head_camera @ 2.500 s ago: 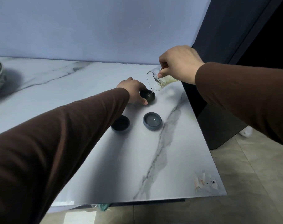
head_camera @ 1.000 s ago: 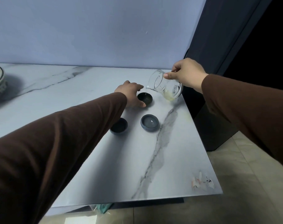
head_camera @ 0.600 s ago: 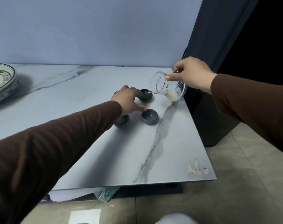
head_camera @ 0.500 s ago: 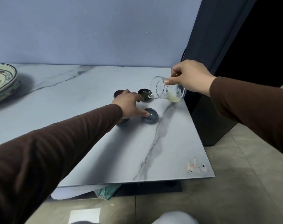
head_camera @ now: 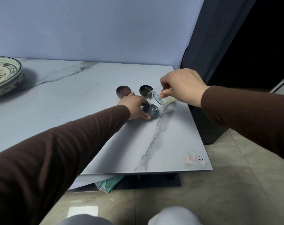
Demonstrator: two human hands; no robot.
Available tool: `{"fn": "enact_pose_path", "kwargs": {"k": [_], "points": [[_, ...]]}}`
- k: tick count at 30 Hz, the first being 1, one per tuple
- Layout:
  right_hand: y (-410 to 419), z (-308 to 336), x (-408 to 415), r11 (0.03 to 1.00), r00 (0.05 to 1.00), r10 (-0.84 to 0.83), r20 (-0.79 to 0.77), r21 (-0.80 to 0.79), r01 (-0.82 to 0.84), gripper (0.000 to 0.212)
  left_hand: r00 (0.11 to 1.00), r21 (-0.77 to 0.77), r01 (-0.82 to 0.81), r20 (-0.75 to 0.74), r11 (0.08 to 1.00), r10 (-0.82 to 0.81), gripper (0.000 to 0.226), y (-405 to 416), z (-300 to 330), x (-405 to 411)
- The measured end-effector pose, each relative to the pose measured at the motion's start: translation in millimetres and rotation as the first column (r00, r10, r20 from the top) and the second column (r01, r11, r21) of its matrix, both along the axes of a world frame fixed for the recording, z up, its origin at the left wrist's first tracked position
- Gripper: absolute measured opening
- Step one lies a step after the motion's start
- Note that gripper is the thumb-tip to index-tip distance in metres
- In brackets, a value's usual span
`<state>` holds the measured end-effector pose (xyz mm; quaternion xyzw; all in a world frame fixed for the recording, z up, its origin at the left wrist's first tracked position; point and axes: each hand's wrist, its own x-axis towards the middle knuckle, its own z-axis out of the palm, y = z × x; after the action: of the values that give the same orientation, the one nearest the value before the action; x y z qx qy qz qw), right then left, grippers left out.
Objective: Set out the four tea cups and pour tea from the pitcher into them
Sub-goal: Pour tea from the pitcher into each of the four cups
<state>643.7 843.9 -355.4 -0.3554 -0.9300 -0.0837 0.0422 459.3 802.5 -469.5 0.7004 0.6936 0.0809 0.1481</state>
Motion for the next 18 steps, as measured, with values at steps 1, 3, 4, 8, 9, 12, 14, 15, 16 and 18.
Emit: {"fn": "enact_pose_path", "kwargs": {"k": [1, 3, 4, 8, 9, 12, 14, 15, 16, 18], "points": [[-2.2, -0.1, -1.6, 1.0, 1.0, 0.013, 0.015, 0.01, -0.014, 0.035, 1.0, 0.005, -0.006, 0.009, 1.0, 0.006, 0.061, -0.1, -0.4, -0.1], [-6.1, 0.5, -3.6, 0.998, 0.998, 0.043, 0.039, 0.037, -0.044, 0.033, 0.999, 0.009, -0.023, 0.027, 1.0, 0.023, 0.059, -0.2, -1.0, -0.1], [-7.9, 0.9, -3.9, 0.996, 0.997, 0.06, 0.052, 0.057, -0.063, 0.033, 0.999, 0.011, -0.033, 0.038, 0.999, 0.033, 0.059, -0.5, -1.3, -0.1], [-13.9, 0.5, -3.2, 0.981, 0.988, 0.119, 0.095, 0.142, -0.132, 0.032, 0.997, 0.013, -0.05, 0.066, 0.999, 0.049, 0.062, -1.2, -1.5, 0.1], [-14.9, 0.3, -2.7, 0.977, 0.987, 0.128, 0.098, 0.157, -0.142, 0.032, 0.997, 0.014, -0.048, 0.068, 0.999, 0.047, 0.062, -1.0, -1.3, 0.2], [-17.3, -0.1, -0.9, 0.965, 0.982, 0.158, 0.105, 0.196, -0.177, 0.032, 0.996, 0.012, -0.05, 0.071, 0.999, 0.049, 0.064, -0.7, -1.3, 0.4], [-19.1, -0.2, 0.4, 0.954, 0.978, 0.176, 0.108, 0.225, -0.197, 0.032, 0.995, 0.014, -0.058, 0.077, 0.998, 0.057, 0.064, -0.5, -1.0, 0.6], [-20.3, -0.3, 1.0, 0.948, 0.977, 0.185, 0.109, 0.242, -0.207, 0.032, 0.995, 0.016, -0.06, 0.081, 0.998, 0.059, 0.064, -0.5, -1.0, 0.7], [-21.6, -0.5, 1.6, 0.941, 0.975, 0.195, 0.111, 0.259, -0.218, 0.031, 0.995, 0.019, -0.061, 0.085, 0.998, 0.059, 0.064, -0.5, -1.1, 0.8], [-24.0, -1.2, 2.6, 0.927, 0.97, 0.212, 0.118, 0.29, -0.238, 0.027, 0.994, 0.022, -0.059, 0.09, 0.998, 0.057, 0.064, -0.8, -1.2, 1.0]]}}
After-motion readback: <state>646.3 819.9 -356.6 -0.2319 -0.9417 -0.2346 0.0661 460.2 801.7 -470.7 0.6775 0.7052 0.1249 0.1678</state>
